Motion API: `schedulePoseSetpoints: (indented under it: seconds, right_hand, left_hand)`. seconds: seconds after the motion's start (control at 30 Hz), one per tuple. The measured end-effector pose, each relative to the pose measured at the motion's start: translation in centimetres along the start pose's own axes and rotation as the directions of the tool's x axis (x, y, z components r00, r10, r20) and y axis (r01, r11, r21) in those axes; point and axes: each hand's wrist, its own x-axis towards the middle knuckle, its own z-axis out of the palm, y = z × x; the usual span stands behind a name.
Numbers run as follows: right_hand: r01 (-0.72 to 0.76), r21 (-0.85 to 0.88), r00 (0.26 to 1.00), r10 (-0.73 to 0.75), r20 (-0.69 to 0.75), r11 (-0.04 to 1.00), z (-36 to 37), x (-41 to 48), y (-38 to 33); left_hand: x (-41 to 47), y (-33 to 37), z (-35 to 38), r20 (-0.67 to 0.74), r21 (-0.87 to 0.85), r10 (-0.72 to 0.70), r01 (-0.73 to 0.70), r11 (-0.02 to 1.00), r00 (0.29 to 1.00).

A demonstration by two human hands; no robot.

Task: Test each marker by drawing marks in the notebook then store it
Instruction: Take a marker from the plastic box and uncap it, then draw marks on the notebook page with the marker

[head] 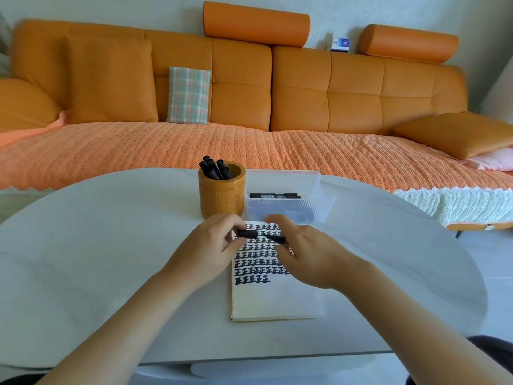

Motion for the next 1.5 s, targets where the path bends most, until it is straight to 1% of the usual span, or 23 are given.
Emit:
schedulePoseSetpoints:
  seconds: [0.07,0.17,0.2,0.23,0.3,0.37,0.4,0.47,0.57,0.6,0.67,0.7,0.87,0.97,1.03,1.5]
  right_hand:
    - [-0.019,0.158,1.0,0.018,0.01,0.987,-0.4,-0.3,0.4]
    - [-0.028,0.265,0.999,0.039,-0.036,0.964,-0.8,-0.5,0.8]
    - [-0.039,0.324,0.997,0.059,-0.053,0.945,-0.8,-0.5,0.8]
    - [-0.061,0.416,0.994,0.093,-0.057,0.907,-0.8,-0.6,0.8]
    - [-0.125,0.617,0.984,0.178,-0.024,0.777,-0.7,-1.0,0.8]
    - [-0.169,0.743,0.972,0.234,0.017,0.648,-0.5,-1.5,0.9]
    - [-0.174,0.776,0.97,0.241,0.029,0.606,-0.4,-1.8,0.9]
    - [-0.154,0.791,0.977,0.209,0.034,0.592,0.0,-2.5,1.0]
    - [-0.103,0.772,0.992,0.123,0.032,0.628,0.6,-3.3,0.6]
    - [-0.104,0.788,0.991,0.127,0.033,0.606,0.8,-3.3,0.3]
    - [-0.146,0.827,0.98,0.192,0.047,0.543,1.3,-3.2,0.2]
    - [-0.167,0.833,0.974,0.219,0.057,0.527,1.6,-3.1,0.2]
    - [-0.176,0.84,0.962,0.272,0.035,0.514,2.7,-3.1,0.7]
    - [-0.199,0.791,0.945,0.326,-0.001,0.578,3.4,-2.8,0.9]
    - [-0.193,0.762,0.941,0.336,-0.034,0.618,3.9,-2.7,0.9]
    - [-0.134,0.739,0.957,0.279,-0.076,0.661,4.8,-2.9,1.0]
  left_hand:
    - [-0.1,-0.8,-0.1,-0.014,0.009,-0.04,0.041,0.999,0.999]
    - [-0.3,-1.8,-0.2,-0.001,0.054,-0.111,0.111,0.992,0.994]
    - [-0.4,-2.1,-0.2,0.014,0.076,-0.119,0.118,0.99,0.993]
    - [-0.6,-2.3,-0.2,0.029,0.095,-0.124,0.121,0.988,0.992]
    - [-1.1,-2.7,-0.1,0.045,0.12,-0.138,0.132,0.984,0.989]
    - [-1.5,-2.9,0.1,0.049,0.157,-0.166,0.157,0.975,0.985]
    - [-1.7,-3.0,0.3,0.051,0.188,-0.175,0.163,0.969,0.983]
    - [-1.9,-3.2,0.6,0.071,0.252,-0.162,0.14,0.958,0.984]
    - [-2.2,-3.6,0.8,0.084,0.259,-0.14,0.114,0.959,0.987]
    - [-2.2,-3.6,0.8,0.082,0.252,-0.135,0.11,0.961,0.987]
    - [-2.1,-3.7,1.0,0.09,0.245,-0.122,0.097,0.965,0.988]
    - [-2.0,-3.7,1.1,0.097,0.242,-0.116,0.09,0.966,0.989]
    - [-2.0,-4.2,1.4,0.095,0.221,-0.107,0.084,0.972,0.99]
    - [-1.9,-4.2,1.4,0.084,0.208,-0.106,0.086,0.974,0.991]
    - [-1.9,-4.3,1.4,0.084,0.209,-0.102,0.082,0.974,0.991]
    - [-1.9,-4.2,1.6,0.08,0.227,-0.08,0.06,0.972,0.994]
